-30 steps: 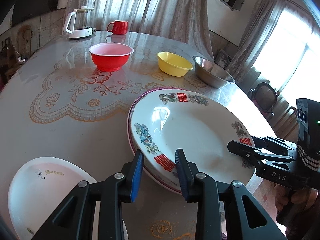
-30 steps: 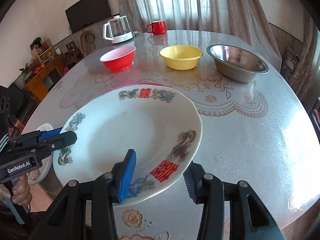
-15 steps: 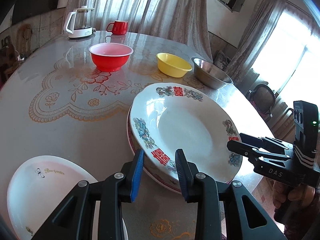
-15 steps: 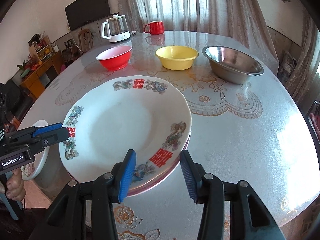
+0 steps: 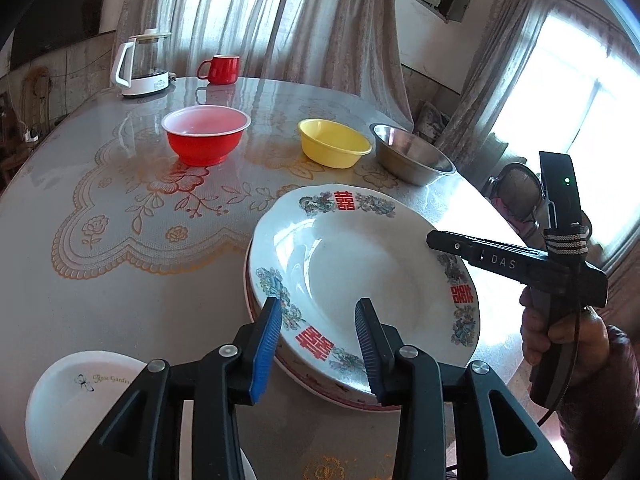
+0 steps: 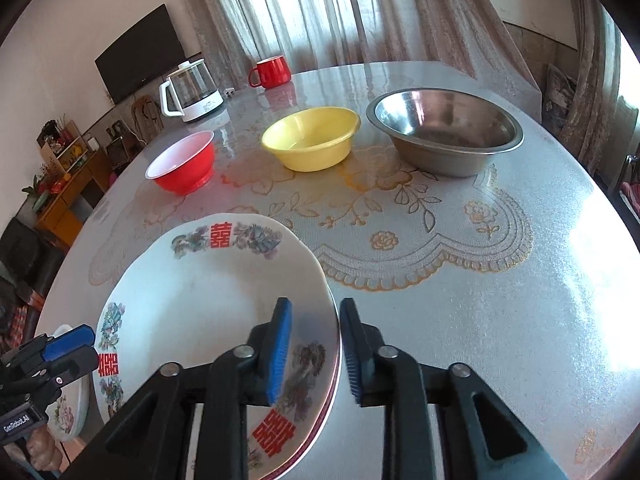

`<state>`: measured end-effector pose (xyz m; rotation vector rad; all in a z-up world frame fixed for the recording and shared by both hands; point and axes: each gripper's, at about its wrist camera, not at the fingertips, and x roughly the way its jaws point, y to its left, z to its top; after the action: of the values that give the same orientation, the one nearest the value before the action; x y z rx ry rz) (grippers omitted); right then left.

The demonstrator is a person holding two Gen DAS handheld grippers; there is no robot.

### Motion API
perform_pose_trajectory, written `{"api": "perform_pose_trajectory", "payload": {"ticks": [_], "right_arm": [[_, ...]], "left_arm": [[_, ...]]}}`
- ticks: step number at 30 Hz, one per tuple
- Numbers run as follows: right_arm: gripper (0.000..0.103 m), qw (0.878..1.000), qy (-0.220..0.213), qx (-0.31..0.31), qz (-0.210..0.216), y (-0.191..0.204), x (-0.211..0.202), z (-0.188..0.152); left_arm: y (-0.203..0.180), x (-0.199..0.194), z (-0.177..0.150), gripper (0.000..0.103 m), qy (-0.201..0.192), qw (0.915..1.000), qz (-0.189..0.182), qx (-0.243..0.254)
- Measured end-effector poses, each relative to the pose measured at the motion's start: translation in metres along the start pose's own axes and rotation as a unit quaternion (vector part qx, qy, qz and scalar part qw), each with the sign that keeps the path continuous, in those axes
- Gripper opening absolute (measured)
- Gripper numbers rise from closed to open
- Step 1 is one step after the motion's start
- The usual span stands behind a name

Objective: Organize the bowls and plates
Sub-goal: 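Open both tools to release the stacked plate rim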

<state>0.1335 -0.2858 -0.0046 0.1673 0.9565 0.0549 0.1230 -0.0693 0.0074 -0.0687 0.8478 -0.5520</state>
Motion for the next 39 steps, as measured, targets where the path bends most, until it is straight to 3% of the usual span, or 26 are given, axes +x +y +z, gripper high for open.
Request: {"api": "perform_pose_trajectory", "payload": {"ticks": [3, 9, 12, 13, 17, 30, 39], "right_arm": [[0.016, 1.000, -0.003, -0.015, -0.008, 0.004, -0.003, -0.002], [0.015, 1.000, -0.001, -0.020, -0.010, 0.004, -0.006, -0.005], [0.015, 1.000, -0.001, -0.021, -0.015, 0.006, -0.006, -0.006], [0.015, 1.000, -0.001, -0.024, -0.017, 0.007, -0.006, -0.007], [0.015, 0.999, -0.003, -0.033, -0.016, 0.010, -0.009, -0.011], [0.017, 0.999, -0.007, -0.026, -0.027, 0.013, -0.014, -0.019], [0.024, 0.998, -0.007, -0.039, -0.050, 0.024, -0.015, -0.022]], "left_arm": [[-0.003, 0.005, 0.000, 0.039, 0.011, 0.9997, -0.020, 0.005], [0.001, -0.004, 0.001, 0.040, -0.016, 0.9997, -0.002, -0.018], [0.010, -0.006, 0.008, 0.062, -0.024, 0.9990, 0.016, -0.035], [0.012, -0.001, 0.009, 0.063, -0.013, 0.9991, 0.020, -0.035], [0.007, 0.014, 0.005, 0.063, 0.017, 0.9995, 0.016, -0.020], [0.004, 0.009, -0.006, 0.063, 0.018, 0.9994, 0.013, -0.028], [0.003, 0.002, -0.008, 0.066, 0.014, 0.9991, 0.031, -0.026]]}}
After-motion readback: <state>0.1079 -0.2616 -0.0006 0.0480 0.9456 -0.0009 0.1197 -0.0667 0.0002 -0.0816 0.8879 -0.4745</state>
